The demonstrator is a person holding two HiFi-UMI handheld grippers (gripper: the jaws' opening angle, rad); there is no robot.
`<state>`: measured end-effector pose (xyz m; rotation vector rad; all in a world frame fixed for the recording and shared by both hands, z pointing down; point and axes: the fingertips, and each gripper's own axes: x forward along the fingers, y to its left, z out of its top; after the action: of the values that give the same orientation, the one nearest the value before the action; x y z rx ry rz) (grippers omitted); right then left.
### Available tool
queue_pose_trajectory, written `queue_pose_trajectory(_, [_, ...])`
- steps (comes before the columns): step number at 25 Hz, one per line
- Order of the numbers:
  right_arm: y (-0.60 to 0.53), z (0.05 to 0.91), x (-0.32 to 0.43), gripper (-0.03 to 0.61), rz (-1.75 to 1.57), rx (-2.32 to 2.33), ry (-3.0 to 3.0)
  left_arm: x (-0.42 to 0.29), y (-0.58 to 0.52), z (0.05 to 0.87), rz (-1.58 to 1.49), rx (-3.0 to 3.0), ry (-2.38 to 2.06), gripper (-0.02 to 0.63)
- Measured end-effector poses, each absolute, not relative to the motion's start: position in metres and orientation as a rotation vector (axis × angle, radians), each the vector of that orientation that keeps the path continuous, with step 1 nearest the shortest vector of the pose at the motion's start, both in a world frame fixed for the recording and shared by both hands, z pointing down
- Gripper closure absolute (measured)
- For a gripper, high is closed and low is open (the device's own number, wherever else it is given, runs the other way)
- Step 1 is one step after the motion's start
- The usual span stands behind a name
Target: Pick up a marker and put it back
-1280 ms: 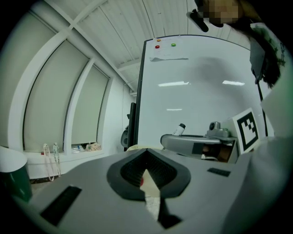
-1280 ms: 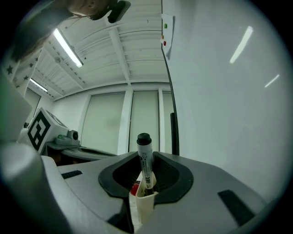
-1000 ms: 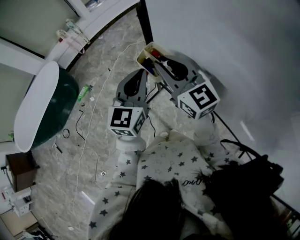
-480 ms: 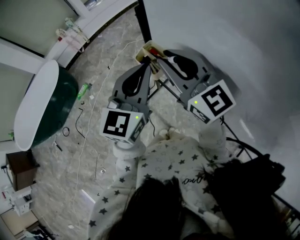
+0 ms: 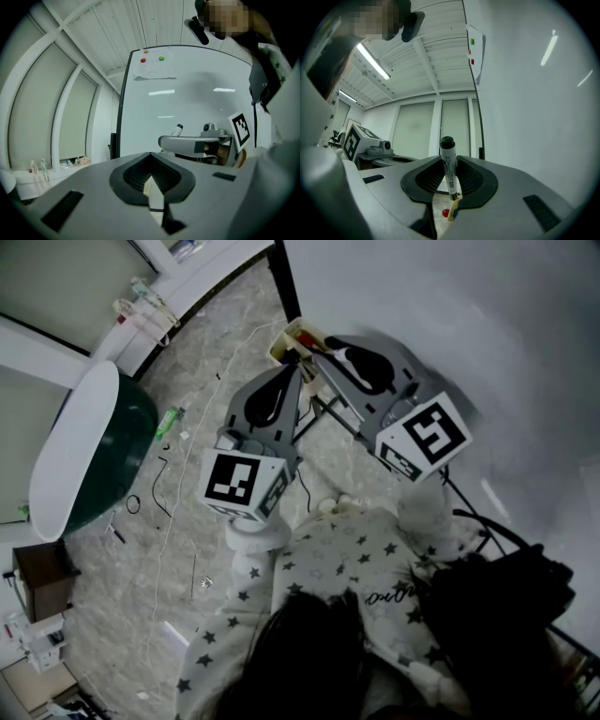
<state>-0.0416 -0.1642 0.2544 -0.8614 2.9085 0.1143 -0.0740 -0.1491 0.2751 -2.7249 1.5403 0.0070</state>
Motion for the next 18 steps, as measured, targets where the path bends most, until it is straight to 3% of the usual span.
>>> queue_pose_trajectory(18, [-0.166,0.256,-0.045,0.495,0.120,-0.864,2.921,-0.087,-0.151,0.274,0.046,-2.648,1.593,0.614])
